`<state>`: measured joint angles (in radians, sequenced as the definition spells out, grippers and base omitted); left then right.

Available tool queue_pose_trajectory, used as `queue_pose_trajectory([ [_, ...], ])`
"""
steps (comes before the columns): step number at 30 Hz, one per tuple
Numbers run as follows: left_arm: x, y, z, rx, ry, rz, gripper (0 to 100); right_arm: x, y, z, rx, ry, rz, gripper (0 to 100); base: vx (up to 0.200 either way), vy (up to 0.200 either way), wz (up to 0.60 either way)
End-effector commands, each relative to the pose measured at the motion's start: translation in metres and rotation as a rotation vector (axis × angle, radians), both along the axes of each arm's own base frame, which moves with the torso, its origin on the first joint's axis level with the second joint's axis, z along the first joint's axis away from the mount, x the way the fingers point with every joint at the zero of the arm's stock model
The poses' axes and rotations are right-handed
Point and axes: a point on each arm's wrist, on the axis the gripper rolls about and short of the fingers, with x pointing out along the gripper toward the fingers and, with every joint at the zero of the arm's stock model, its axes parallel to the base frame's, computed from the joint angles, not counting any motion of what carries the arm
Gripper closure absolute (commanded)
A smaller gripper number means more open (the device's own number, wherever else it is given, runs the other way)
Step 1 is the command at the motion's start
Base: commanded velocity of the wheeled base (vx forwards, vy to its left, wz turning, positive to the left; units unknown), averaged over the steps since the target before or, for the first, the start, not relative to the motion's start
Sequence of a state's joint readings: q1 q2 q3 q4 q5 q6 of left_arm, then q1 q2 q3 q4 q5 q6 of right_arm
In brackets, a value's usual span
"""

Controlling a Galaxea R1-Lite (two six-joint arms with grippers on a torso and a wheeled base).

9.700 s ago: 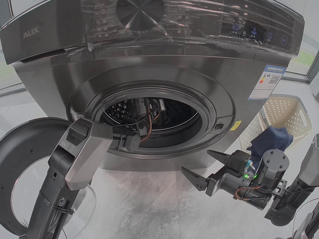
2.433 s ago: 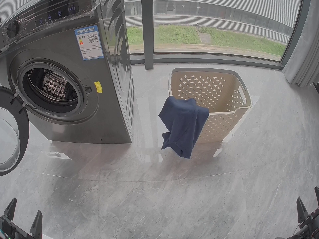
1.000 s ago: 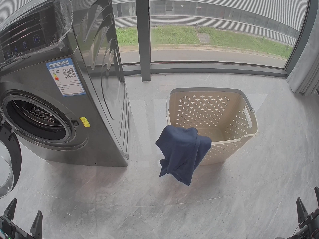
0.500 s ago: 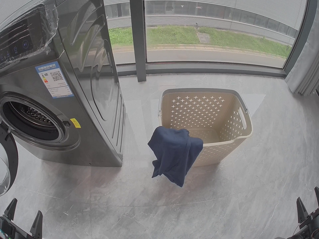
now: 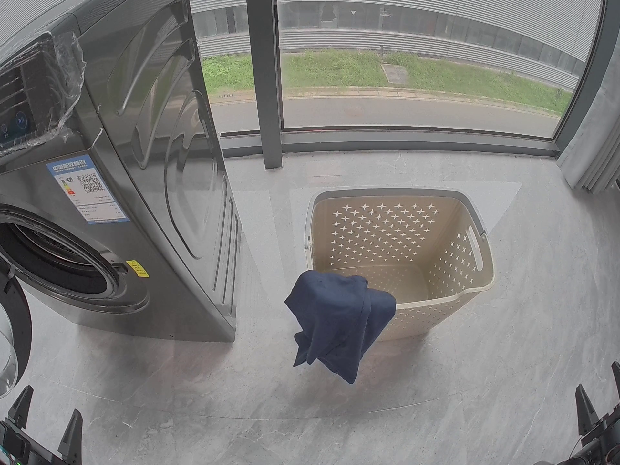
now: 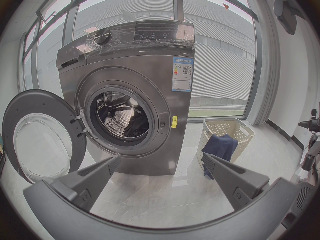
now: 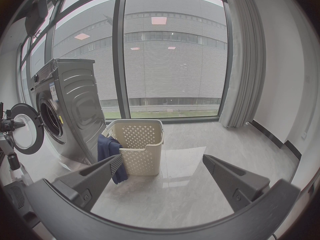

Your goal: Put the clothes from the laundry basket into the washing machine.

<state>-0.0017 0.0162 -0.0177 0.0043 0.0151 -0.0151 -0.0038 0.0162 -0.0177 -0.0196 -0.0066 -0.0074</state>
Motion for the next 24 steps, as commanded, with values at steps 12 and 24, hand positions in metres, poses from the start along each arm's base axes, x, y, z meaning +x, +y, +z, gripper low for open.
queue_pose_trajectory([
  [12,0.000,0.000,-0.005,0.000,0.006,0.000,0,0.089,0.008,0.071,0.088,0.334,0.176,0,0.000,0.000,0.00],
  [24,0.000,0.000,-0.005,-0.002,0.006,0.000,0,0.166,0.075,0.063,0.192,0.529,0.351,0,0.000,0.000,0.00],
])
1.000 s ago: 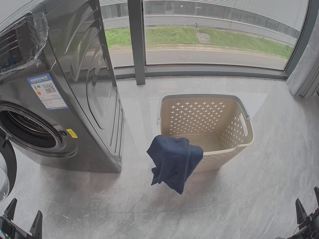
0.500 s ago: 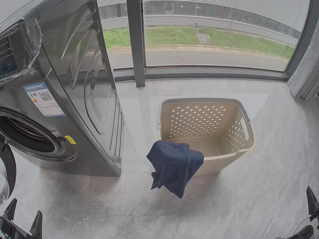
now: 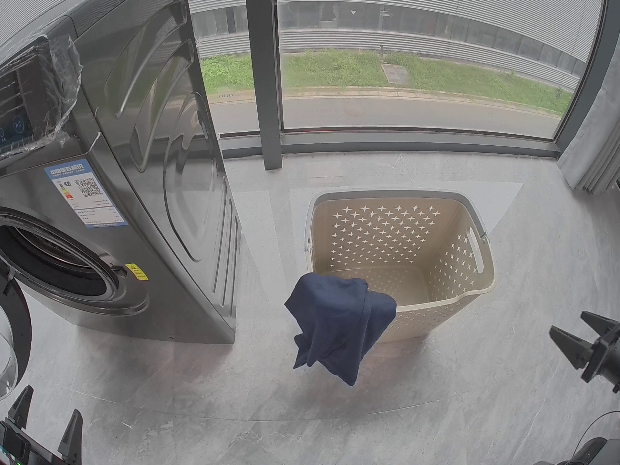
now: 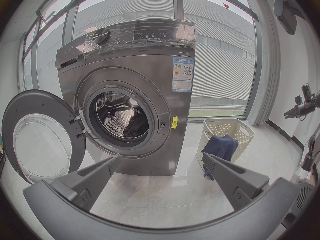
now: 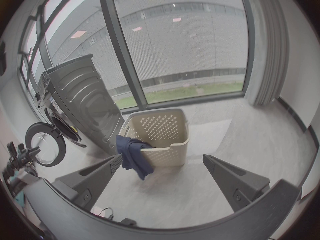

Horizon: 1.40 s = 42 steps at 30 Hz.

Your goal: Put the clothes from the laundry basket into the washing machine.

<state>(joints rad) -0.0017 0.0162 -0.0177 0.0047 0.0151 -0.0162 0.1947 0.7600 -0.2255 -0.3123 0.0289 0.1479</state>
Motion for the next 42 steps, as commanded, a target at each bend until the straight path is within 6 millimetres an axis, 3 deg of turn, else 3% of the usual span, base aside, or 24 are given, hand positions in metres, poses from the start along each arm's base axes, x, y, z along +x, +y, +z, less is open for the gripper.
queue_pose_trajectory([
  [1,0.000,0.000,-0.005,-0.001,0.006,0.000,0,0.076,0.066,-0.014,0.060,0.275,0.151,0,0.000,0.000,0.00],
  [8,0.000,0.000,-0.005,-0.005,0.006,0.002,0,0.103,0.100,-0.020,0.101,0.309,0.183,0,0.000,0.000,0.00],
  [19,0.000,0.000,-0.005,-0.007,0.006,0.002,0,0.146,0.148,-0.060,0.087,0.260,0.158,0,0.000,0.000,0.00],
  [30,0.000,0.000,-0.004,-0.004,0.006,0.000,0,0.181,0.176,-0.092,0.068,0.308,0.106,0,0.000,0.000,0.00],
  [42,0.000,0.000,-0.004,-0.005,0.006,0.000,0,0.193,0.194,-0.116,0.067,0.361,0.104,0,0.000,0.000,0.00],
])
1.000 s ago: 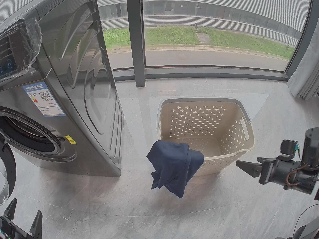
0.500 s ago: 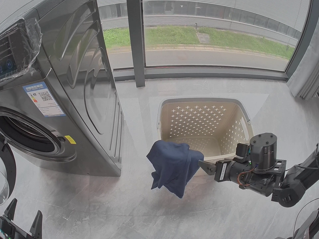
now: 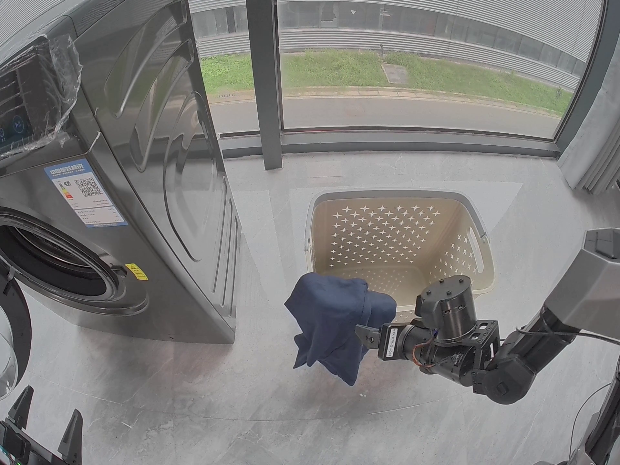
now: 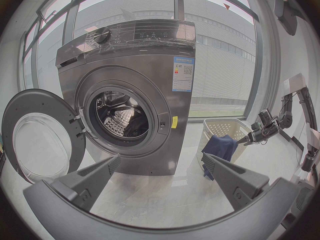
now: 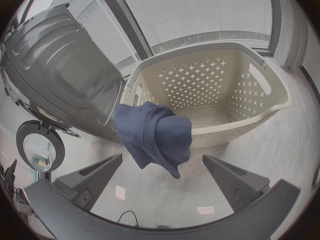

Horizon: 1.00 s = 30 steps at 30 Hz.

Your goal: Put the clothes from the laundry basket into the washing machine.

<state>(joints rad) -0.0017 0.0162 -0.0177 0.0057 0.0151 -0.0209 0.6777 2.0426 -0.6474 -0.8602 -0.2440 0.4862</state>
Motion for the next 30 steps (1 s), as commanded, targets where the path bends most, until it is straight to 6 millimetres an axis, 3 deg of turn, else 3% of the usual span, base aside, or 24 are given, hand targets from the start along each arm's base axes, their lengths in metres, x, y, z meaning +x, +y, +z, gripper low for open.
queue_pose_trajectory([
  [1,0.000,0.000,-0.004,-0.001,0.005,0.000,0,0.004,0.009,-0.013,-0.008,0.026,0.008,0,0.000,0.000,0.00],
  [10,0.000,0.000,-0.004,-0.002,0.005,0.000,0,0.012,0.024,-0.030,-0.001,0.048,0.012,0,0.000,0.000,0.00],
  [20,0.000,0.000,-0.004,-0.005,0.005,0.000,0,0.035,0.043,-0.048,0.040,0.044,-0.006,0,0.000,0.000,0.00],
  [30,0.000,0.000,-0.004,-0.010,0.005,0.000,0,0.045,0.051,-0.050,0.074,0.031,-0.016,0,0.000,0.000,0.00],
])
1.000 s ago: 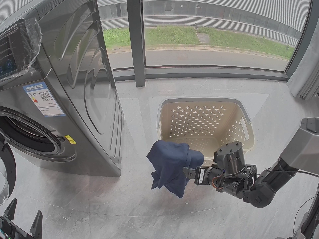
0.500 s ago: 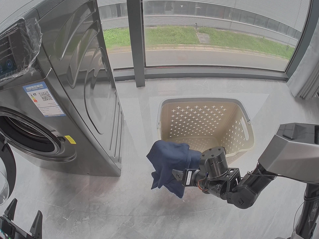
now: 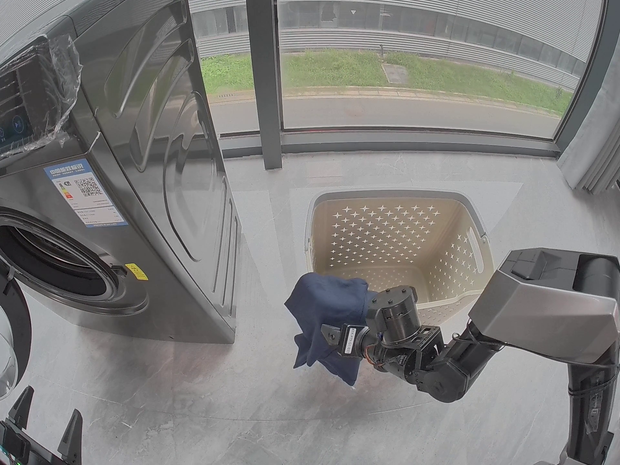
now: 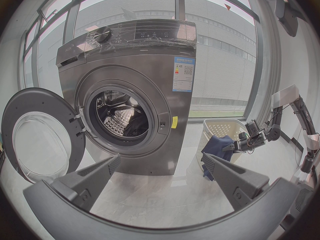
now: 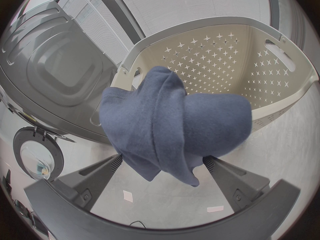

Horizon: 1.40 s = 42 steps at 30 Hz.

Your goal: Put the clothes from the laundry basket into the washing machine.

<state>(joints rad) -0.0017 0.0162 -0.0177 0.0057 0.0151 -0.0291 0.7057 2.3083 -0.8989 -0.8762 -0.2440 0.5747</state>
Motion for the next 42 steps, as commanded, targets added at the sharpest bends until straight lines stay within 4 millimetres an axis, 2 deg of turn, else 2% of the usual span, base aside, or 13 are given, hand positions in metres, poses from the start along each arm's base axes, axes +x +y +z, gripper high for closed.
queue_pose_trajectory([
  [1,0.000,0.000,-0.004,-0.002,0.005,0.000,0,0.003,0.003,-0.004,0.003,0.002,0.000,0,0.000,0.000,0.00],
  [2,0.000,0.000,-0.004,-0.002,0.005,0.000,0,0.005,0.004,-0.005,0.006,0.000,-0.003,0,0.000,0.000,0.00],
  [3,0.000,0.000,-0.004,-0.002,0.005,0.000,0,0.005,0.004,-0.005,0.006,0.000,-0.003,100,0.000,0.000,0.00],
  [8,0.000,0.000,-0.004,-0.003,0.005,0.000,0,0.004,0.005,-0.003,0.017,-0.013,0.001,100,0.000,0.000,0.00],
  [13,0.000,0.000,-0.004,-0.003,0.005,0.000,0,-0.007,0.007,0.010,0.035,-0.035,0.023,100,0.000,0.000,0.00],
  [19,0.000,0.000,-0.004,-0.003,0.005,0.000,0,-0.047,-0.013,0.063,0.076,-0.080,0.060,100,0.000,0.000,0.00],
  [20,0.000,0.000,-0.004,-0.003,0.005,0.000,0,-0.048,-0.014,0.065,0.079,-0.084,0.059,100,0.000,0.000,0.00],
  [24,0.000,0.000,-0.004,-0.002,0.005,0.000,0,-0.091,-0.048,0.129,0.176,-0.196,0.098,100,0.000,0.000,0.00],
  [25,0.000,0.000,-0.004,-0.002,0.005,0.000,0,-0.091,-0.048,0.129,0.176,-0.196,0.098,100,0.000,0.000,0.00],
  [26,0.000,0.000,-0.004,0.000,0.005,0.000,0,-0.105,-0.060,0.148,0.214,-0.237,0.114,100,0.000,0.000,0.00],
  [30,0.000,0.000,-0.004,0.000,0.005,0.000,0,-0.136,-0.085,0.188,0.329,-0.334,0.184,100,0.000,0.000,0.00],
  [36,0.000,0.000,-0.004,0.000,0.005,0.000,0,-0.159,-0.112,0.223,0.420,-0.482,0.242,100,0.000,0.000,0.00],
  [42,0.000,0.000,-0.004,0.002,0.005,0.000,0,-0.169,-0.119,0.232,0.421,-0.637,0.328,100,0.000,0.000,0.00],
])
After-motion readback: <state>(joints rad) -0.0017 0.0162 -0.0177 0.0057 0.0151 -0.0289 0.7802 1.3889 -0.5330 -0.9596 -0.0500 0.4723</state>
